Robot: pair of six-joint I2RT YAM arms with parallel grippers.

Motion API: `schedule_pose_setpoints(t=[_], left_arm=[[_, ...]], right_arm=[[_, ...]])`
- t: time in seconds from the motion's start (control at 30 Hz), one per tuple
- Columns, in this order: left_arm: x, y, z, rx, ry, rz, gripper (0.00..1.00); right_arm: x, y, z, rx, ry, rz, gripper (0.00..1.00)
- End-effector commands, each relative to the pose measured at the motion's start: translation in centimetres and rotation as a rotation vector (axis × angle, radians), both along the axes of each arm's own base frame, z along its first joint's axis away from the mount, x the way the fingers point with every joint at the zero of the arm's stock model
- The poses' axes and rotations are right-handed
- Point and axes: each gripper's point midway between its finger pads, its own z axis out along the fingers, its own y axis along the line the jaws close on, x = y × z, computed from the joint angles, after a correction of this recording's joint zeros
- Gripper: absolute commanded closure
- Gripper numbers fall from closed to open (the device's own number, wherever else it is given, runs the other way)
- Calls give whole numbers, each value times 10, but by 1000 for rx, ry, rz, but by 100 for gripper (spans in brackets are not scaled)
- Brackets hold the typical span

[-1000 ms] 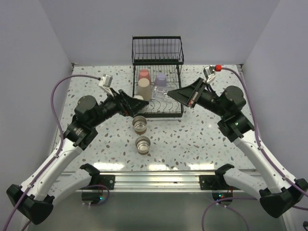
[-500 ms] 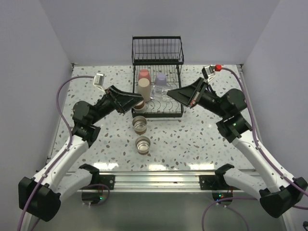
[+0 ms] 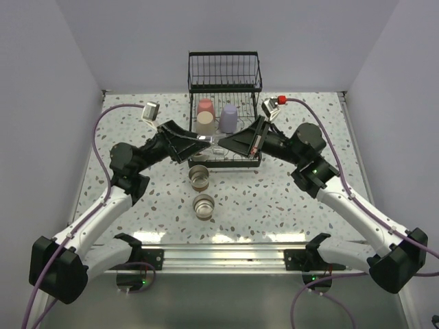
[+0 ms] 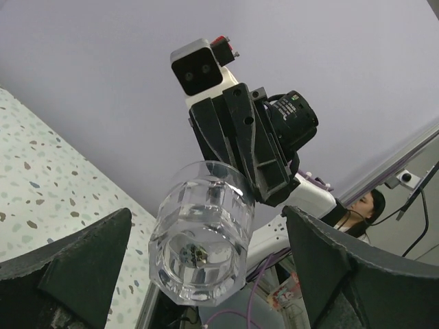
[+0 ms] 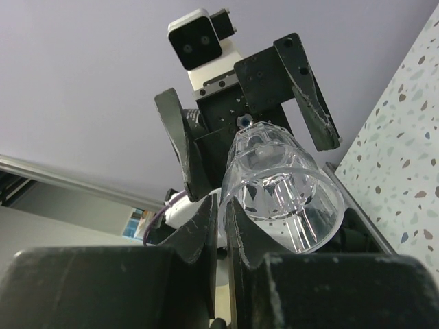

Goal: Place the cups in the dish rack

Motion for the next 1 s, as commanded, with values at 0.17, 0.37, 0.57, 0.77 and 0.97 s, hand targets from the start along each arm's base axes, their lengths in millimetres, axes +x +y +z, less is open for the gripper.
schedule_pose_setpoints(t=[0.17,0.37,0.57,0.77,0.97], left_arm=[[-13,1,30,-33,-105,-23,18],[-13,1,28,-19,-96,-20,14],[-15,0,29,-6,-101,-25,18],[-13,0,29,4,-102,-16,66],[-10,0,31,22,-101,-7,97]], right_arm=[[-7,-2,30,43,-118,-20,100],[-5,-4,33,33,-133,-45,100],[-4,-4,30,29,-133,-54,100],[0,-7,26,9,-127,-87,100],[4,-10,19,-46,-127,-122,100]])
